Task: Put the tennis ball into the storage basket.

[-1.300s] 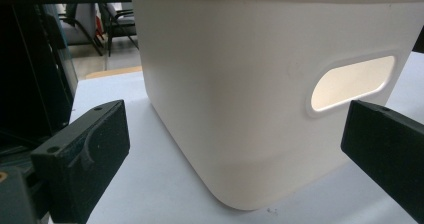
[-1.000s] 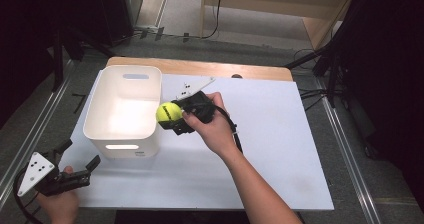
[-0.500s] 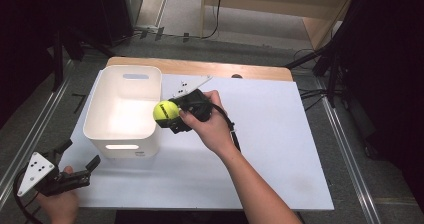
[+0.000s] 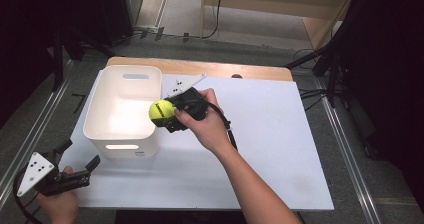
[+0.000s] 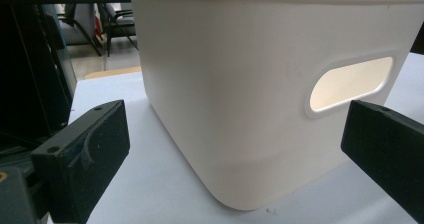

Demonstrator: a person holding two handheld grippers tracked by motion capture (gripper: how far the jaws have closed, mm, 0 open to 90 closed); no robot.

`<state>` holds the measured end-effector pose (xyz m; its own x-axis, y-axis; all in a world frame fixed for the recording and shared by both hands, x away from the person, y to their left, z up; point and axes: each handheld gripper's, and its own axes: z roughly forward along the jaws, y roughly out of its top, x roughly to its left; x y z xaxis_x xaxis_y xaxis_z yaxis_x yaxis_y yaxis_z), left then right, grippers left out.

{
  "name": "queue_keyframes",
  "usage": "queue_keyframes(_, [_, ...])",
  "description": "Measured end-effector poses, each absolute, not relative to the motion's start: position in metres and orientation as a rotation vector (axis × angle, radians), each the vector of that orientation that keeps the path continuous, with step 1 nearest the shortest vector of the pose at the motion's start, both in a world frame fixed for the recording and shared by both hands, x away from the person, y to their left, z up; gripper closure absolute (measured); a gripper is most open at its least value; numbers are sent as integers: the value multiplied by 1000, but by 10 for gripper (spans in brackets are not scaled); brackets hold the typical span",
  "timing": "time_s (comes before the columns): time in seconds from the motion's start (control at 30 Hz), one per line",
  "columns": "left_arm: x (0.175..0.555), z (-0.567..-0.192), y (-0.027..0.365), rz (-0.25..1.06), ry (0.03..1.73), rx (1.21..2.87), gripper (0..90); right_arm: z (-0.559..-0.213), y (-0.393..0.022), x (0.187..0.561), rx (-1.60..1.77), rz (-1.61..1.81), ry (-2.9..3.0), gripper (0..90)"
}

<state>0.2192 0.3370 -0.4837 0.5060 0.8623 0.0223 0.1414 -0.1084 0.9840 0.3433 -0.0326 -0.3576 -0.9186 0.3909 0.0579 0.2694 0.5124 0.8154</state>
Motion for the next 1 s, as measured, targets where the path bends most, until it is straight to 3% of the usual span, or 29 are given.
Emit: queue_keyframes(1.0, [219, -484, 337, 769, 886, 1580, 0, -352, -9, 347, 540, 1387, 2623, 246])
